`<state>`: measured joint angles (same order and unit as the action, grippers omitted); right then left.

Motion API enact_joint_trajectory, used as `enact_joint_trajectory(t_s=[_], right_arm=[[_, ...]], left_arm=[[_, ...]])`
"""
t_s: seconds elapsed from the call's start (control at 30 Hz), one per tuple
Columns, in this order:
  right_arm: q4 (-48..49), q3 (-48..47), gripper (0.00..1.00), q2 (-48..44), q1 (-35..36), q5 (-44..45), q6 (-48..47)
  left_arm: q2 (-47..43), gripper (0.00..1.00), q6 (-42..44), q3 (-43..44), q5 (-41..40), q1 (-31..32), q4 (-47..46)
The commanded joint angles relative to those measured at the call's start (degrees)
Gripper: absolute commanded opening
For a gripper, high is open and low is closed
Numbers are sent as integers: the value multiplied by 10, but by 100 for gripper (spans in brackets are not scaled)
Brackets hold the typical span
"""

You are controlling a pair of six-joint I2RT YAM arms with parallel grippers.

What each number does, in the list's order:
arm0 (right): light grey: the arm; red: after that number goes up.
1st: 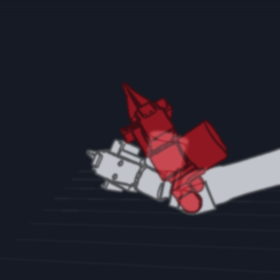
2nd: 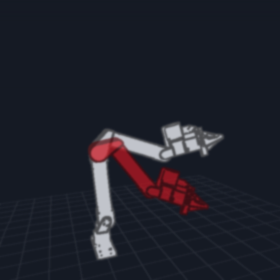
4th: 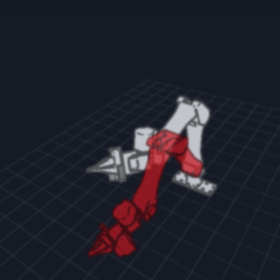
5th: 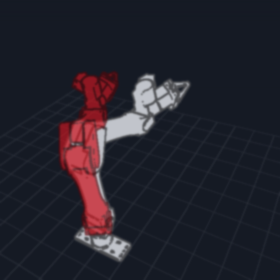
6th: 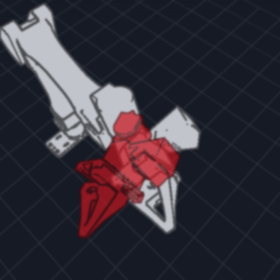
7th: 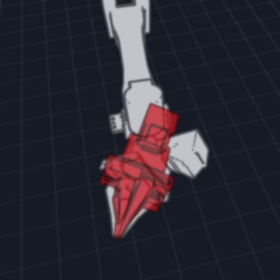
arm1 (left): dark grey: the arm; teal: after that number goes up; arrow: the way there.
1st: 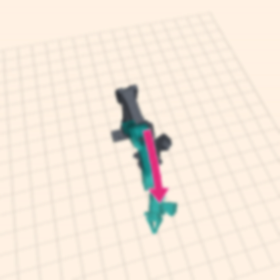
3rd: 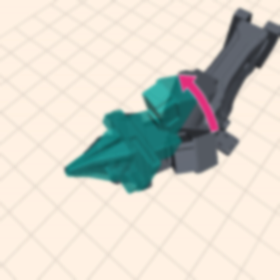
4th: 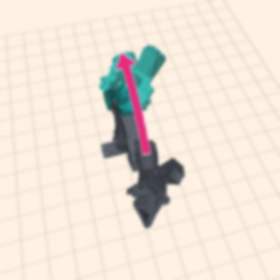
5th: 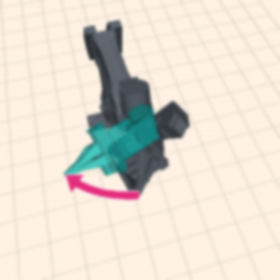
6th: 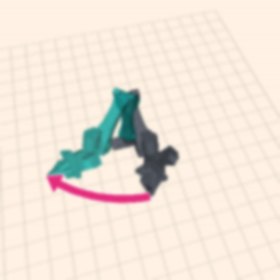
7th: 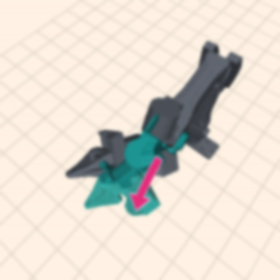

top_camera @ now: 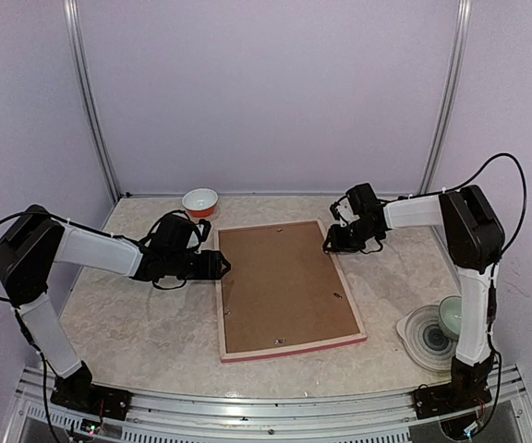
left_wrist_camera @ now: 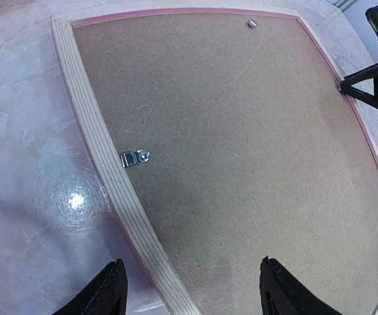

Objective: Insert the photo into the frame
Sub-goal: Press the fastener onto the backboard.

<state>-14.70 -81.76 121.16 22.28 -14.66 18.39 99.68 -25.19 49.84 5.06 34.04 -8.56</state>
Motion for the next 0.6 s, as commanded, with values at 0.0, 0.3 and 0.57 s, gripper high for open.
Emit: enact_joint_trajectory(t_s=[0.0,0.3,0.57], right_arm=[[-23,-34,33,21,4,13,-9],[-33,-29,32,22,8,9,-18],[-41,-26,32,7,14,19,-21]], left_arm=[[7,68,6,-6,13,-6,-15],[13,68,5,-5,20,-10,-16],[12,68,5,-5,24,-11,-16]])
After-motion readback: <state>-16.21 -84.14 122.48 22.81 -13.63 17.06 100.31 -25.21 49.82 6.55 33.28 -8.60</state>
